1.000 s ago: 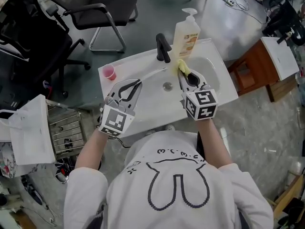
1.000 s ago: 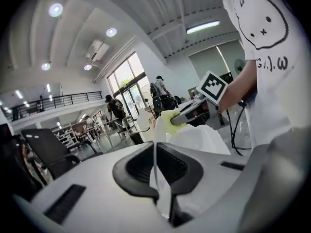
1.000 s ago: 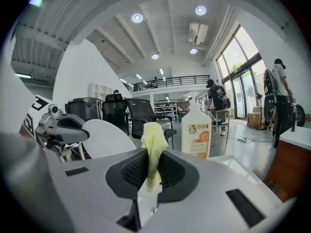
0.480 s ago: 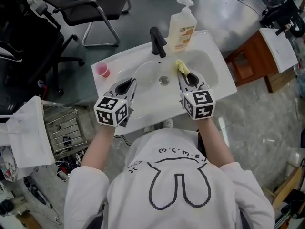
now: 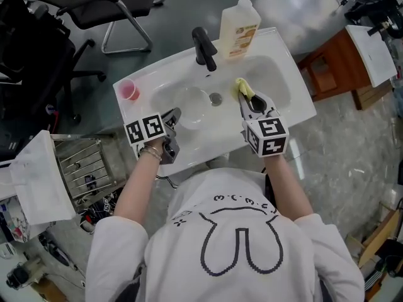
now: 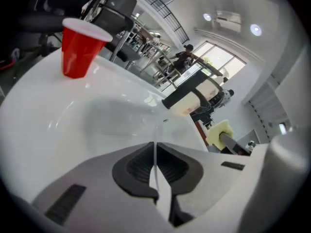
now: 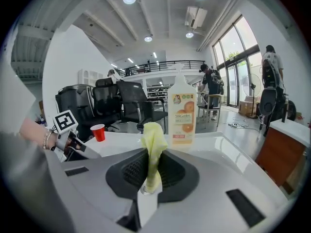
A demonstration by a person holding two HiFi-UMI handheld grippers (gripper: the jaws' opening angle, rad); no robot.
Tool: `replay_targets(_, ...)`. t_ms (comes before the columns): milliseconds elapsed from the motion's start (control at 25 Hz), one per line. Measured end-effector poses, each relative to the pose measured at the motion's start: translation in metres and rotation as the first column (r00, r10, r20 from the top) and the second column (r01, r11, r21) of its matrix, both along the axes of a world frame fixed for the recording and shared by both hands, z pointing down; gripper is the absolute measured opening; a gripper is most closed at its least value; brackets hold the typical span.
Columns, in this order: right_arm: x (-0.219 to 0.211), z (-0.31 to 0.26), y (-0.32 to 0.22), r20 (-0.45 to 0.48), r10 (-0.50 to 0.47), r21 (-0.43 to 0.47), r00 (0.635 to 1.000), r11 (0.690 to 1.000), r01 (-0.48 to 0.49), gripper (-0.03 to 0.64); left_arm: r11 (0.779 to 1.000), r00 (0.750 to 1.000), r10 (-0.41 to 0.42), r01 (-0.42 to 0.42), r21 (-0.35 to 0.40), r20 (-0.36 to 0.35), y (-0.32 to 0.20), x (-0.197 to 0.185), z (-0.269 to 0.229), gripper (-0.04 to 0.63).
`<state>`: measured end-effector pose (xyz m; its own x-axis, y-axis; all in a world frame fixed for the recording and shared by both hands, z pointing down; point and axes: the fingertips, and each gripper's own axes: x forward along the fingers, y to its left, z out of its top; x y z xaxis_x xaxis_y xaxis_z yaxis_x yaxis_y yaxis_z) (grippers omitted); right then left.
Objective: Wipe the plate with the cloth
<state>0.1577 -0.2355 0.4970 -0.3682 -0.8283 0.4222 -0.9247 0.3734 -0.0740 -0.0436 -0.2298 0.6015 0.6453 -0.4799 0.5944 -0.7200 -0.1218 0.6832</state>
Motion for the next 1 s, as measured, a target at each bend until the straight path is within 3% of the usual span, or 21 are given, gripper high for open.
replay_targets(200,0.004,0.011,-0.004,-0.012,-0.006,-0.031,1.0,1.0,0.006,0.049,0.978,0.997,-0.08,0.073,-0.194,-0.025,0.003,0.005,0.041,0.02)
replay_targets(360,0.006,0.017,-0.009,-0.027,-0.015,-0.048,1.0,0.999,0.013,0.049,0.953,0.989,-0.138,0.121,-0.279,-0.042,0.001,0.01,0.062,0.02)
replay_targets(520,0.012,0.021,-0.014,-0.032,-0.007,-0.062,0.999,0.998,0.005,0.049,0.944,0.992,-0.13,0.125,-0.304,0.005,0.0,0.01,0.077,0.02)
replay_targets(680,0.016,0.027,-0.016,-0.035,-0.003,-0.08,0.999,0.997,0.0,0.049,0.949,0.994,-0.082,0.101,-0.297,0.077,0.002,0.008,0.088,0.026)
replay_targets(1000,0.017,0.031,-0.018,-0.05,-0.011,-0.085,0.999,0.996,0.007,0.049,0.952,0.962,-0.001,0.085,-0.294,0.275,0.005,-0.003,0.112,0.071)
